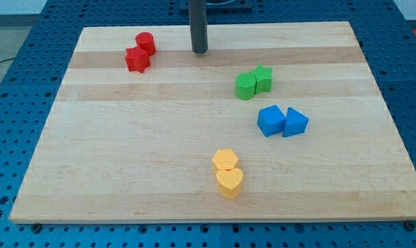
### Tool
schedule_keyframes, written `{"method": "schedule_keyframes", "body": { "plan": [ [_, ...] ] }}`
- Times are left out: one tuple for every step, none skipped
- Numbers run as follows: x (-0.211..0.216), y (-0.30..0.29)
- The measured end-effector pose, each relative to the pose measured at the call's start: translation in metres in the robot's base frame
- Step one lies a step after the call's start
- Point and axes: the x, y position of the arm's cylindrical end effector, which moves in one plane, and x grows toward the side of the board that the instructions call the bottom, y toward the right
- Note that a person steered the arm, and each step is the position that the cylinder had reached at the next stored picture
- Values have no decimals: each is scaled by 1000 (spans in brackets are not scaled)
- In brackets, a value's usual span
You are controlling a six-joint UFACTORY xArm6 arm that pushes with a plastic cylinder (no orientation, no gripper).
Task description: Point your arm on top of green blocks
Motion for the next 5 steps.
{"method": "schedule_keyframes", "body": {
  "plan": [
    [-22,0],
    [-42,0],
    [-52,0],
    [-26,33],
    [-3,78]
  ]
}}
